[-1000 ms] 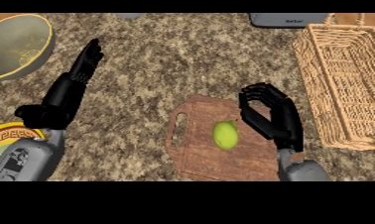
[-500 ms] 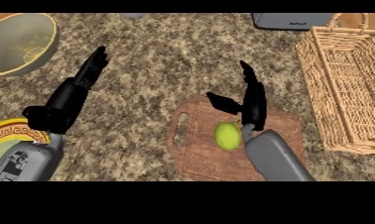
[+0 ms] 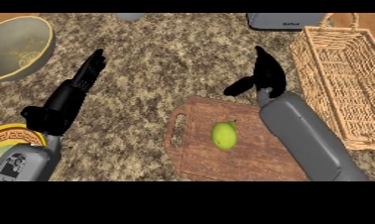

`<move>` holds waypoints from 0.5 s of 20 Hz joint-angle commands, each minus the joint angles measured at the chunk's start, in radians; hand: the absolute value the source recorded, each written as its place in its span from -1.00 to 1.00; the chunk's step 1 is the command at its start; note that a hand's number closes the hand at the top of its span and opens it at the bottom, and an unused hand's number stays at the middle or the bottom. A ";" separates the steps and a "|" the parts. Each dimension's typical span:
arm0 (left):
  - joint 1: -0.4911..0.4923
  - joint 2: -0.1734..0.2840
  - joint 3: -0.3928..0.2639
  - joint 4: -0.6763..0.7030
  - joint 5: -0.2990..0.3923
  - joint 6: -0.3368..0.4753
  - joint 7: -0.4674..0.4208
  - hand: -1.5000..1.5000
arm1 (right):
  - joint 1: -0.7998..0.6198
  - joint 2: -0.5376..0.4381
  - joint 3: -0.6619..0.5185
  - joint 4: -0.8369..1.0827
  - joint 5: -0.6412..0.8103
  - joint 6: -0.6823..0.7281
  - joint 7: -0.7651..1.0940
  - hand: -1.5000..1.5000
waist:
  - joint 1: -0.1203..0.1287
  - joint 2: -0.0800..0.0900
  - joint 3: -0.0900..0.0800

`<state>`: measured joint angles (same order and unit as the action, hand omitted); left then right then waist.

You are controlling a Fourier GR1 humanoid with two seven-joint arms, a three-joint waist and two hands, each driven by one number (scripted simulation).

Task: Pick the pear from the cutting board and place it in the basket

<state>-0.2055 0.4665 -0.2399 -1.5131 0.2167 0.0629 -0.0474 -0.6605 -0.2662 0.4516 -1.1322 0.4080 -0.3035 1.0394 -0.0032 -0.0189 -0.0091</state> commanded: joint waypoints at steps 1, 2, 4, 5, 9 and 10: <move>0.003 0.014 0.017 -0.024 0.006 0.005 0.027 0.00 | -0.104 -0.025 -0.035 -0.044 -0.142 0.300 0.223 -1.00 | 0.002 -0.001 0.005; 0.020 -0.001 0.002 -0.013 0.001 0.002 0.008 0.00 | -0.138 -0.015 -0.045 -0.064 -0.175 0.341 0.275 -1.00 | -0.004 -0.003 0.004; 0.027 0.010 0.016 -0.005 -0.005 0.003 -0.006 0.00 | -0.112 -0.023 -0.060 -0.126 -0.256 0.399 0.320 -1.00 | -0.025 -0.003 0.005; 0.031 0.017 0.017 0.006 0.003 -0.019 -0.012 0.00 | -0.162 -0.011 -0.071 -0.138 -0.279 0.415 0.371 -1.00 | -0.018 0.000 0.005; 0.040 -0.012 0.012 -0.001 -0.013 0.010 -0.020 0.00 | -0.195 -0.107 -0.135 -0.205 -0.405 0.488 0.445 -1.00 | -0.030 -0.001 0.006; 0.027 0.013 0.036 -0.012 0.012 -0.020 -0.010 0.00 | -0.173 -0.084 -0.098 -0.208 -0.383 0.441 0.446 -1.00 | -0.031 -0.003 0.005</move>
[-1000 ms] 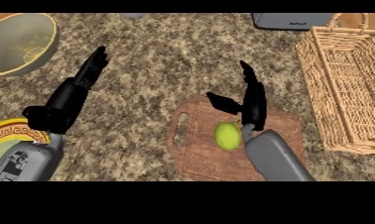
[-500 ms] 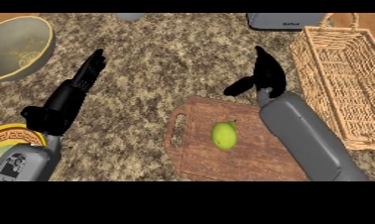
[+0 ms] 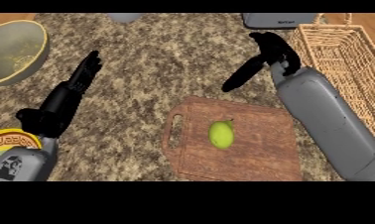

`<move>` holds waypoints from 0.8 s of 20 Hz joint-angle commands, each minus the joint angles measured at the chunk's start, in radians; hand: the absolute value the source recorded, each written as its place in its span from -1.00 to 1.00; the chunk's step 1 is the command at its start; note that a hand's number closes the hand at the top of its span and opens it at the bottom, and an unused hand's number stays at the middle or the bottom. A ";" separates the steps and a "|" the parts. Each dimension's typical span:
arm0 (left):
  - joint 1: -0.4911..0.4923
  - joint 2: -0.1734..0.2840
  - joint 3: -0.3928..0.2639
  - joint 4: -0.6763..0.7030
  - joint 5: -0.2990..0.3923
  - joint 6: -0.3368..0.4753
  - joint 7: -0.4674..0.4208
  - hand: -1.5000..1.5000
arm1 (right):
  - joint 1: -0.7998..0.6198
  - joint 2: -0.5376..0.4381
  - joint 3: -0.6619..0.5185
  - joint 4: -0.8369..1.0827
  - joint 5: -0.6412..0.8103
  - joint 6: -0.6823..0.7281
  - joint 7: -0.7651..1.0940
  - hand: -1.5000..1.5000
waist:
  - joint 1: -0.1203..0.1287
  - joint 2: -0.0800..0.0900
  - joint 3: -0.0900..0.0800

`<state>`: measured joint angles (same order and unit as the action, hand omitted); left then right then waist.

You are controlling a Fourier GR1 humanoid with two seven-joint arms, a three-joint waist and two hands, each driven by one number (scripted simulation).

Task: Pick the pear from the cutting board and place it in the basket

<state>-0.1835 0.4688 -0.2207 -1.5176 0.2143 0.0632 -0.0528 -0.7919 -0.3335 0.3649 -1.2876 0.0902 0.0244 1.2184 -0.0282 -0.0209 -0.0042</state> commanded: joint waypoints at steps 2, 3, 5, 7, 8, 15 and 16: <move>0.012 0.013 0.020 0.005 0.001 -0.011 -0.005 0.00 | -0.059 -0.061 -0.028 -0.058 -0.110 0.140 0.268 -1.00 | -0.006 0.001 0.000; 0.011 0.001 0.018 -0.001 0.004 -0.005 0.001 0.00 | -0.032 -0.073 -0.019 -0.081 -0.118 0.127 0.268 -1.00 | -0.012 0.000 0.001; 0.034 0.028 0.037 -0.023 0.011 -0.018 0.005 0.00 | -0.008 -0.124 -0.015 -0.125 -0.134 0.128 0.268 -1.00 | -0.009 -0.002 0.001; 0.012 0.018 0.031 -0.030 0.003 -0.008 0.031 0.00 | 0.003 -0.118 0.025 -0.142 -0.125 0.093 0.269 -1.00 | -0.007 0.000 0.001; 0.053 -0.004 0.009 -0.022 -0.001 -0.016 -0.010 0.00 | 0.022 -0.136 0.025 -0.161 -0.146 0.102 0.269 -1.00 | -0.010 0.000 0.001; 0.011 -0.016 0.029 0.011 -0.013 -0.023 -0.011 0.00 | 0.161 -0.128 0.048 -0.284 -0.075 -0.047 0.269 -1.00 | -0.002 0.012 0.002; 0.039 -0.018 0.022 -0.051 -0.015 -0.003 0.018 0.00 | 0.199 -0.123 0.070 -0.320 -0.046 -0.081 0.269 -1.00 | 0.001 0.007 0.003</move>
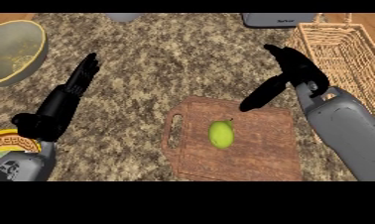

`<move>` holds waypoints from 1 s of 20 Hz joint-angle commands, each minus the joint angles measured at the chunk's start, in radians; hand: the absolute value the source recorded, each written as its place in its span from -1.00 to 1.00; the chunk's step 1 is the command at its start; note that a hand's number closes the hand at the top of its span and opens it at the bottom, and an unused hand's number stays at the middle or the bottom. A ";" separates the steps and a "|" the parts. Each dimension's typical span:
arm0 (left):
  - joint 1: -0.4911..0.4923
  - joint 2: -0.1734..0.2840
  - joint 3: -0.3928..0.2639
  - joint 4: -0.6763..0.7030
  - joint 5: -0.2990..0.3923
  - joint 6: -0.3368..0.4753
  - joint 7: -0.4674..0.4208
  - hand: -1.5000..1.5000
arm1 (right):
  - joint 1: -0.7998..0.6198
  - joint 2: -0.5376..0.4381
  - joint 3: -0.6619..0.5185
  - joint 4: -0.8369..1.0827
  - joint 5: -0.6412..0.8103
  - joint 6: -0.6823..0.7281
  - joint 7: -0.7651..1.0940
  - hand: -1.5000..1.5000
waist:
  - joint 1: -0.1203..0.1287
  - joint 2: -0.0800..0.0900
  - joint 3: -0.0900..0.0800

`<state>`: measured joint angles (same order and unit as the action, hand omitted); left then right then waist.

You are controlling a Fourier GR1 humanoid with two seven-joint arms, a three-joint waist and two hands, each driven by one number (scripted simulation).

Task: Pick the pear from the cutting board and place it in the basket

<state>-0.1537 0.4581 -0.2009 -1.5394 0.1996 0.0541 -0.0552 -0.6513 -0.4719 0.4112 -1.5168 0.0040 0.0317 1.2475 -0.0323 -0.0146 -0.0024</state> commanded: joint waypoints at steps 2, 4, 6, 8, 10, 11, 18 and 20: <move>0.060 -0.002 -0.004 -0.034 -0.013 -0.005 -0.026 0.00 | 0.107 0.049 0.052 -0.110 0.099 -0.143 0.240 -1.00 | 0.014 0.001 0.001; 0.002 -0.001 0.005 0.002 -0.008 -0.025 -0.003 0.00 | 0.107 0.071 0.047 -0.100 0.134 -0.153 0.240 -1.00 | 0.012 0.007 0.000; -0.024 -0.004 0.011 -0.058 -0.004 -0.009 0.055 0.00 | 0.175 0.078 0.065 -0.092 0.198 -0.170 0.175 -1.00 | 0.021 0.009 0.002; 0.013 -0.018 -0.003 -0.038 -0.027 -0.014 0.008 0.00 | 0.182 0.110 0.088 -0.078 0.241 -0.163 0.184 -1.00 | 0.030 0.011 0.001; -0.047 -0.032 0.007 -0.025 -0.023 0.003 0.066 0.00 | 0.249 0.100 0.101 -0.110 0.265 -0.152 0.175 -1.00 | 0.018 0.010 0.002; 0.001 -0.050 -0.019 -0.045 -0.036 0.006 0.047 0.00 | 0.234 0.125 0.083 -0.060 0.286 -0.172 0.156 -1.00 | 0.030 0.012 0.002; 0.018 -0.013 0.039 -0.088 -0.014 -0.046 0.065 0.00 | 0.301 0.224 0.098 -0.075 0.405 -0.198 0.119 -1.00 | 0.038 0.012 0.002; -0.024 -0.052 0.026 -0.020 -0.047 -0.041 0.032 0.00 | 0.314 0.239 0.087 -0.131 0.415 -0.173 0.142 -1.00 | 0.028 0.013 0.002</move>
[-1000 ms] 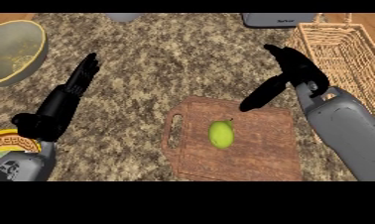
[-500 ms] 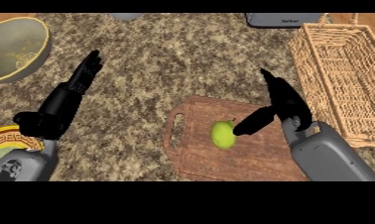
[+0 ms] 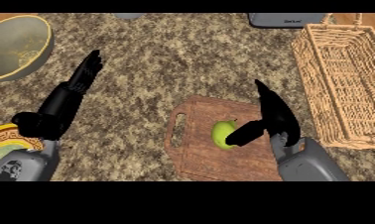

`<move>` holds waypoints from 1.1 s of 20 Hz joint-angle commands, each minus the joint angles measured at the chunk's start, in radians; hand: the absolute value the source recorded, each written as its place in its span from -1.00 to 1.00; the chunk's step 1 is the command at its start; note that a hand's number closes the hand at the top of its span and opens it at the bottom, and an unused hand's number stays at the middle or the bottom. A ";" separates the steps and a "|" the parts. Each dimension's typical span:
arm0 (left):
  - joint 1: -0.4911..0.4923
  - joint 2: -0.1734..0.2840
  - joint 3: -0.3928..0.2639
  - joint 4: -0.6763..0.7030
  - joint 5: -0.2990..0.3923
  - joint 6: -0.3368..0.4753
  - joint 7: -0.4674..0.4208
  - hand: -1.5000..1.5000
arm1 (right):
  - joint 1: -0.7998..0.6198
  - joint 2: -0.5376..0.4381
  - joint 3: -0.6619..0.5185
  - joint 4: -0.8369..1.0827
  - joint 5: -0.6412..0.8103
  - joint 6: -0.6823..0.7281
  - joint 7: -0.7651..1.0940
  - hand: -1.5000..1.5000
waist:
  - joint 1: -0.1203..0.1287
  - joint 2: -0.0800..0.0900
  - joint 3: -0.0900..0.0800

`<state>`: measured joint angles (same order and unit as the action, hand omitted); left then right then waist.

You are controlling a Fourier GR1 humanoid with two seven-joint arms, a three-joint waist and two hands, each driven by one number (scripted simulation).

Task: Pick the pear from the cutting board and place it in the basket

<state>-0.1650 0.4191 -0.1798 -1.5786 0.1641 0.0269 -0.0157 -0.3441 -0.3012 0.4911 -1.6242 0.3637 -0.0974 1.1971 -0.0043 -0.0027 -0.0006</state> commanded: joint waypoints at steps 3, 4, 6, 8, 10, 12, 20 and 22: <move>0.006 -0.029 0.003 0.007 -0.027 -0.017 -0.012 0.00 | -0.060 0.110 -0.043 -0.002 0.065 -0.005 0.198 -1.00 | 0.006 0.001 0.000; -0.009 -0.036 0.018 0.055 -0.025 -0.026 -0.039 0.00 | -0.007 0.097 -0.035 -0.035 0.082 -0.008 0.181 -1.00 | 0.000 0.001 0.000; -0.036 -0.020 0.029 0.015 -0.023 -0.038 0.024 0.00 | 0.038 0.098 -0.036 -0.006 0.094 0.000 0.115 -1.00 | 0.001 0.002 0.000; -0.014 -0.031 0.014 -0.023 -0.028 -0.024 0.048 0.00 | 0.002 0.121 -0.057 0.024 0.103 0.016 0.159 -1.00 | 0.005 0.001 0.000; 0.001 -0.044 0.019 0.034 -0.055 -0.021 -0.026 0.00 | 0.030 0.122 -0.050 0.022 0.112 0.036 0.146 -1.00 | 0.001 0.002 0.000; 0.032 0.002 0.064 0.000 0.002 -0.083 -0.034 0.00 | -0.020 0.172 -0.037 0.033 0.127 0.060 0.215 -1.00 | 0.010 0.001 -0.001; -0.021 -0.036 0.072 0.045 -0.038 -0.065 -0.003 0.00 | -0.026 0.268 -0.032 0.169 0.201 0.056 0.161 -1.00 | 0.008 0.003 0.000; -0.043 -0.043 0.077 0.056 -0.038 -0.077 0.000 0.00 | -0.010 0.249 -0.065 0.131 0.186 0.103 0.165 -1.00 | 0.000 0.003 0.000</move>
<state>-0.1613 0.3828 -0.1251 -1.5664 0.1242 -0.0363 -0.0217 -0.3304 -0.0937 0.4291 -1.4964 0.5287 -0.0367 1.1755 0.0025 -0.0006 -0.0004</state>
